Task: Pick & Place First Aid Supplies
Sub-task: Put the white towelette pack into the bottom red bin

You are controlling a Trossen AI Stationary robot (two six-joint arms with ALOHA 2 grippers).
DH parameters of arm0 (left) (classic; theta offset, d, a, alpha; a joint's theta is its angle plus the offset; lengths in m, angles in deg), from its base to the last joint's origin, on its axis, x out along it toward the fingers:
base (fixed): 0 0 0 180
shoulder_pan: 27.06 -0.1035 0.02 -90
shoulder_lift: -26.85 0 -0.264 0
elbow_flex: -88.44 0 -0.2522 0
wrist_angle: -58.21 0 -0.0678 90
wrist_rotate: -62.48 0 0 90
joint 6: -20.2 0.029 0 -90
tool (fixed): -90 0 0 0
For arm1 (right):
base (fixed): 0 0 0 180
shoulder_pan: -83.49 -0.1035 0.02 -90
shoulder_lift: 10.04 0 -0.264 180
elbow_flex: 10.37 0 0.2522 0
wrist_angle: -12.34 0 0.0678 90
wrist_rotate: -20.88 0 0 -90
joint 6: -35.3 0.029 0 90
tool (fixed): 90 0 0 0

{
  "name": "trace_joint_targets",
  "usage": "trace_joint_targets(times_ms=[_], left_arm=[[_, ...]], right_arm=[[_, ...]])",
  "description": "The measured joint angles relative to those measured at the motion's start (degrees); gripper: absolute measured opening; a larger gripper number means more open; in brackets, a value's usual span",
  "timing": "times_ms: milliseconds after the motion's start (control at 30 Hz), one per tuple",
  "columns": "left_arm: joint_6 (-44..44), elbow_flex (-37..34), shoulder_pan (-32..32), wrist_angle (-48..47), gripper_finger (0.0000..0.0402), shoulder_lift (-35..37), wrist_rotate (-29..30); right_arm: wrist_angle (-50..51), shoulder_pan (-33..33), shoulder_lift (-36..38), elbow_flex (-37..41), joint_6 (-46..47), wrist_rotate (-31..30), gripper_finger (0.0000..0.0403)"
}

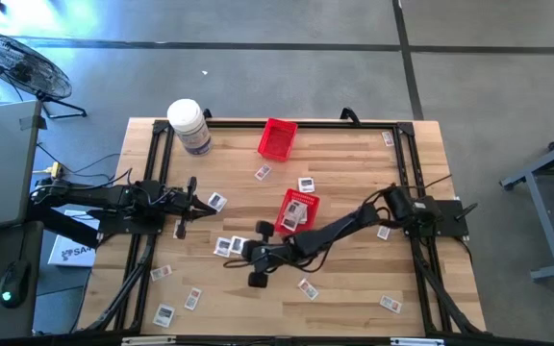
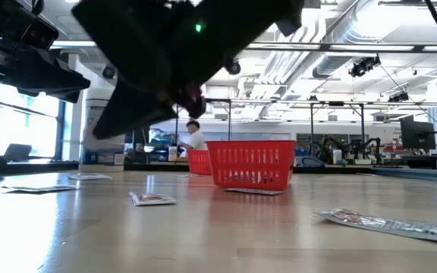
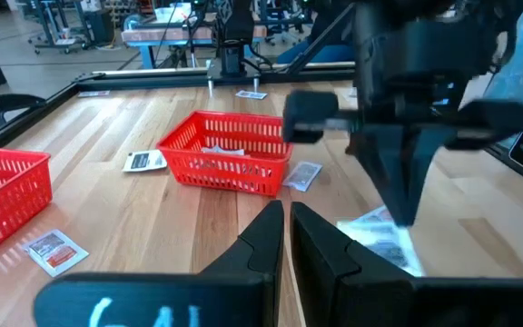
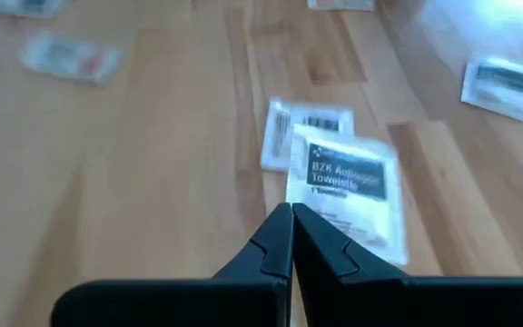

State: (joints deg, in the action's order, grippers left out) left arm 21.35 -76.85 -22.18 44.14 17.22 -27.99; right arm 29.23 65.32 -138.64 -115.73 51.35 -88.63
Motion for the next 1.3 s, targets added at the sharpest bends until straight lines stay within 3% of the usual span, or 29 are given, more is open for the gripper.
trace_joint_targets(times_ms=[267,600,867,1000,1300], left_arm=[[0.0,0.0,0.01,0.02,0.0021,0.02,0.0],[0.0,0.0,0.0,0.0,0.0021,0.02,0.0],[0.0,0.0,0.01,0.0,0.0021,0.02,0.0],[0.0,0.0,0.02,0.0,0.0021,0.02,0.0],[-0.01,0.0,0.02,0.0,0.0021,0.02,0.0]], right_arm=[[4.63,0.57,5.84,-0.02,1.92,-2.24,0.0],[28.86,0.9,14.79,-0.07,15.35,-9.49,0.0],[50.67,1.25,17.12,0.07,32.15,-9.42,0.0],[50.53,1.69,17.24,3.78,33.35,-12.12,0.0],[30.65,4.58,17.32,15.36,16.88,-8.78,0.0]])
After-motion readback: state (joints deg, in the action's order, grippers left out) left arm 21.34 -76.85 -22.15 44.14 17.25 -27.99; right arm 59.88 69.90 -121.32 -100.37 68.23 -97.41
